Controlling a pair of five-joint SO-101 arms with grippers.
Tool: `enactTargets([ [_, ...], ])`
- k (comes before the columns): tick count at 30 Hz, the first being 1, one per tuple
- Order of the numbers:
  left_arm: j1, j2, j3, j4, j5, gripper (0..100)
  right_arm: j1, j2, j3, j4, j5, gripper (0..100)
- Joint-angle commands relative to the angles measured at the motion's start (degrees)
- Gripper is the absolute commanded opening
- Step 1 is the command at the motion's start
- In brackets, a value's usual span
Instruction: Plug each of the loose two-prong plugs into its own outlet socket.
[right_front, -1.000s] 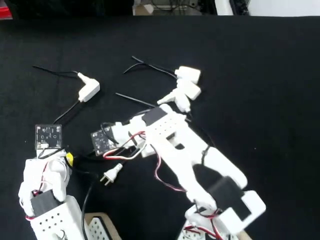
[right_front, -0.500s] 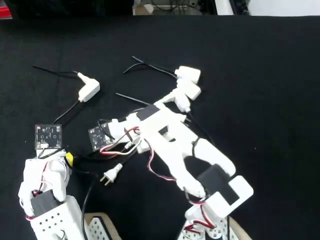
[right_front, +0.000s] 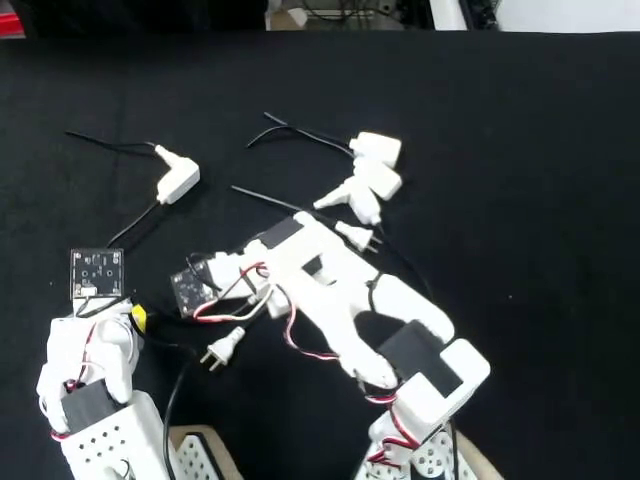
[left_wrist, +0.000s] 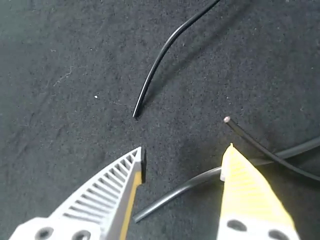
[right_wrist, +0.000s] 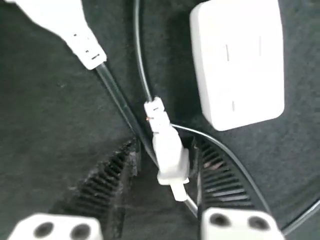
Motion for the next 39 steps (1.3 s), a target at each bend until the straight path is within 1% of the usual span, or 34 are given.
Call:
enactTargets([
  [1,0.3,-0.5,0.1,-0.1,-0.4,26,-0.7,-0.7,-2.8,-1.1,0.3,16.2],
  [4,0.3,-0.5,0.1,-0.1,-0.4,26,-0.9,-0.7,-3.0,-1.3,0.2,16.1],
  [8,0.3,-0.5,0.1,-0.1,-0.4,26,-0.9,-0.4,-6.0,-0.9,-2.2,15.9],
  [16,0.3,-0.5,0.1,0.0,-0.4,26,-2.4,-0.2,-5.0,-0.9,-2.3,15.7],
  [17,0.3,-0.5,0.1,0.0,-0.4,26,-2.2,-0.2,-5.0,-0.9,-2.3,14.7],
  [21,0.3,-0.5,0.1,0.0,-0.4,26,-2.0,-0.2,-4.9,-0.9,-2.3,5.6],
  [23,0.3,-0.5,0.2,0.0,-0.5,26,-1.1,-0.1,-4.8,-0.9,-2.2,4.7],
  [26,0.3,-0.5,0.2,0.0,-0.5,26,0.9,0.8,-4.8,-0.9,-2.2,7.6],
  [31,0.3,-0.5,0.2,0.0,-0.5,26,1.1,2.9,-5.0,-1.0,-2.2,8.7],
  [32,0.3,-0.5,0.2,0.0,-0.5,26,1.2,2.9,-5.0,-1.0,-2.2,7.4],
  [34,0.3,-0.5,0.2,0.0,-0.5,26,1.7,2.1,-5.1,-1.0,-2.2,0.8],
  [39,0.3,-0.5,0.3,0.0,-0.5,26,5.4,-3.7,-5.0,0.7,-3.0,1.2],
])
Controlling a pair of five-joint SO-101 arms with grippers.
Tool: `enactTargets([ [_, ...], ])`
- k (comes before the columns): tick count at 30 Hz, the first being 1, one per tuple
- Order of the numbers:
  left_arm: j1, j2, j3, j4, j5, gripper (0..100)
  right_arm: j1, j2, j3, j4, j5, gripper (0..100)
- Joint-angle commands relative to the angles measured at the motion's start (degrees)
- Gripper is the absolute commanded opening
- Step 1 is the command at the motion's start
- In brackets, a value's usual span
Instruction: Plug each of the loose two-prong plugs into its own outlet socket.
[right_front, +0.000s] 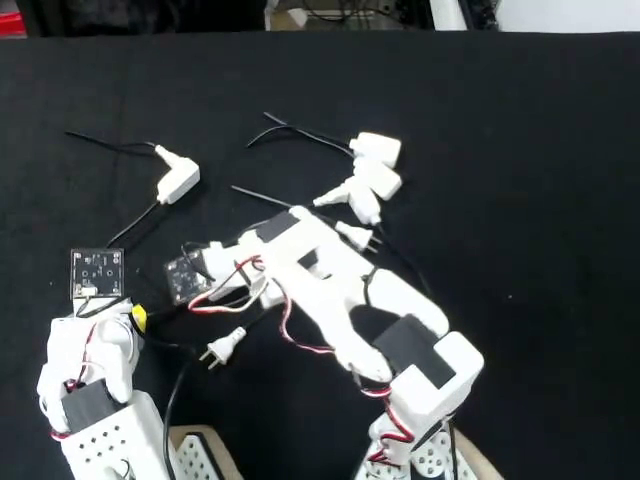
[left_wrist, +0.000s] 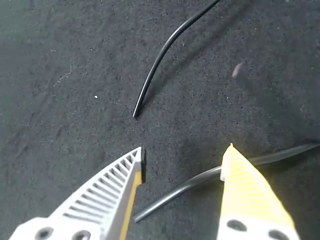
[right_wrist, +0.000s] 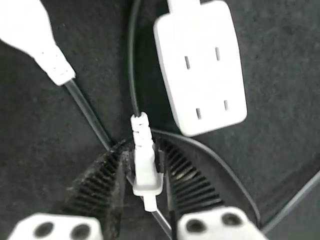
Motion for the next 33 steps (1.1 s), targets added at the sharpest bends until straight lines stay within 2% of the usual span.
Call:
enactTargets([
  [1,0.3,-0.5,0.2,-0.1,-0.5,26,4.5,-6.7,-1.4,2.3,-2.1,1.2],
  [4,0.4,-0.5,0.2,-0.1,-0.5,26,5.7,-12.4,-1.2,5.0,-5.4,1.2],
  [12,2.4,-0.5,0.4,-0.1,-0.5,26,7.6,-28.2,-0.8,5.7,-21.6,1.2],
  [15,2.4,-0.5,0.4,-0.1,-0.5,26,7.4,-34.7,2.0,5.2,-24.7,1.2],
  [22,2.8,-0.5,0.4,-0.2,-0.3,26,-0.2,-54.1,20.3,-2.3,-28.4,1.2],
  [26,5.1,-0.5,-2.1,-0.4,0.0,26,0.4,-68.5,31.5,-8.3,-33.9,1.2],
  [30,13.0,-0.5,-7.3,-1.7,8.3,26,-1.3,-83.9,43.3,-14.8,-46.3,1.2],
  [33,17.3,-0.5,-10.2,-7.2,16.6,26,-2.9,-95.5,53.0,-21.7,-57.0,1.2],
])
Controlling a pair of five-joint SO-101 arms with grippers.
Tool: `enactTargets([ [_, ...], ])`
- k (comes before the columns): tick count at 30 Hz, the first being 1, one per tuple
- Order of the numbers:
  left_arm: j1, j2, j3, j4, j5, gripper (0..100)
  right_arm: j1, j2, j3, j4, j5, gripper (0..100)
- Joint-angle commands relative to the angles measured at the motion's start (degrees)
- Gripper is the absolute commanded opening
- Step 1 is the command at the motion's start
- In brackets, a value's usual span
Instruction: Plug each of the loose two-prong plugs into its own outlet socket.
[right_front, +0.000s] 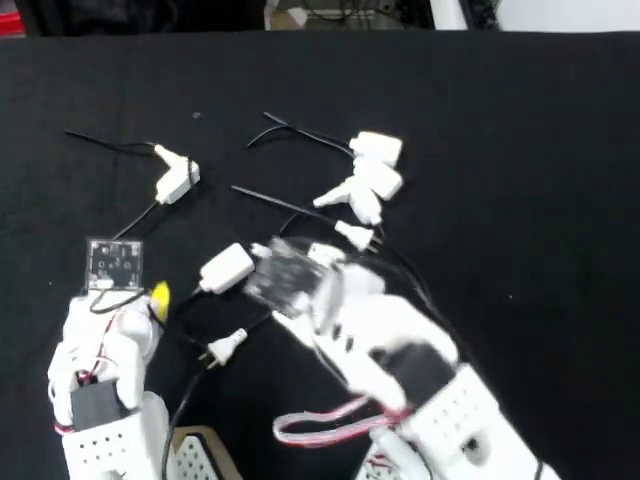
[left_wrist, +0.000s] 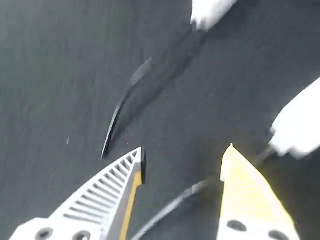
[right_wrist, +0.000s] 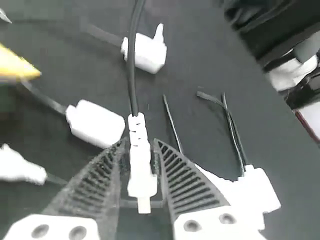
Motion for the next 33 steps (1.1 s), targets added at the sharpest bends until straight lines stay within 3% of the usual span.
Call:
enactTargets([
  [1,5.2,-0.5,-6.0,-7.0,9.8,26,-1.4,-14.9,10.0,-8.4,-12.5,1.2],
  [7,13.7,-0.5,-7.3,-22.5,23.6,26,-2.8,-31.4,21.2,-13.1,-18.2,1.2],
  [14,22.7,-0.5,-8.9,-26.0,23.2,26,-9.7,-33.8,26.3,-13.2,-19.9,1.2],
  [19,32.0,-0.5,-14.8,-19.3,22.9,26,-9.1,-30.0,26.2,-16.4,-20.3,1.2],
  [26,40.5,-0.5,-19.9,-6.4,10.5,26,-6.9,-26.1,23.2,-16.8,-20.7,1.2],
  [29,39.7,-0.5,-21.1,-4.9,9.9,26,-6.9,-24.6,22.3,-16.8,-20.7,1.2],
  [33,32.0,-0.5,-21.4,-4.6,10.2,26,-6.3,-22.9,20.6,-16.6,-20.7,1.2],
])
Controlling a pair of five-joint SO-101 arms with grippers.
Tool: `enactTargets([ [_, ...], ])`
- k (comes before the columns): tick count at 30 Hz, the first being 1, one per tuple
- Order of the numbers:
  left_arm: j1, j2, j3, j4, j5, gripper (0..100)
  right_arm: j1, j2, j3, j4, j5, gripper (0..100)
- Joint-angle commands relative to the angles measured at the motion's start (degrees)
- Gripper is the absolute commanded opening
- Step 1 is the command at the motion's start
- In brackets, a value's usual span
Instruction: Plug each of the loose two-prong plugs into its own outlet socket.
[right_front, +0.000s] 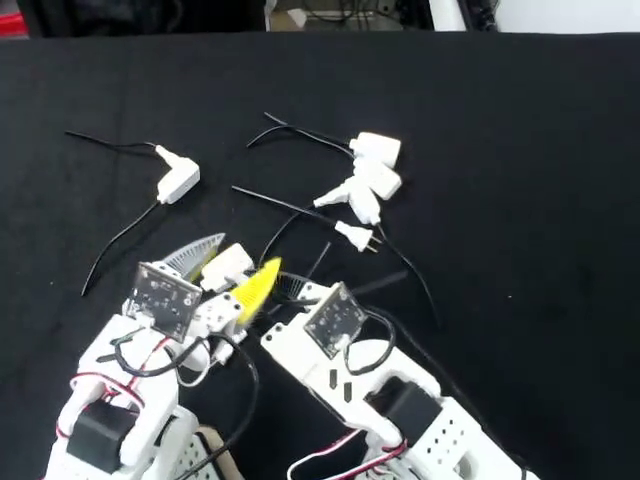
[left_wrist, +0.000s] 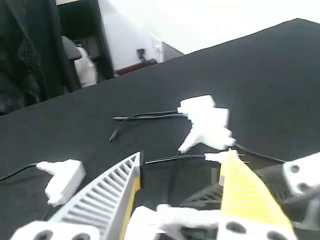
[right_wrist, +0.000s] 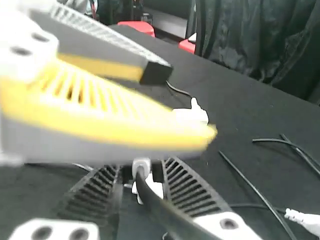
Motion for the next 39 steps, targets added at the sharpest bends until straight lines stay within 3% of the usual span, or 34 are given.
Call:
enactTargets([
  [1,-7.5,0.0,-3.2,0.3,-0.4,26,2.9,1.4,-6.6,-1.1,-0.4,1.2],
  [9,-29.1,0.0,-1.9,1.0,-0.3,26,9.0,10.3,-13.3,-0.8,-3.9,1.2],
  [16,-40.8,0.0,5.8,6.1,-0.8,26,9.0,36.0,-25.0,-0.6,-4.0,1.2],
  [19,-41.9,0.0,10.4,6.2,-1.1,26,9.0,49.7,-32.4,2.0,-4.0,1.2],
  [24,-42.1,0.0,17.0,6.3,-11.9,26,8.9,70.2,-46.5,7.6,-4.0,1.2],
  [28,-42.1,0.0,22.3,6.2,-15.7,26,9.1,82.2,-56.1,12.7,-4.0,1.2],
  [33,-42.1,0.1,24.4,7.5,-21.5,26,9.1,90.5,-64.1,17.1,-4.0,1.2],
  [39,-42.0,0.1,24.4,8.3,-22.0,26,9.1,94.4,-66.9,17.3,-4.0,1.2],
])
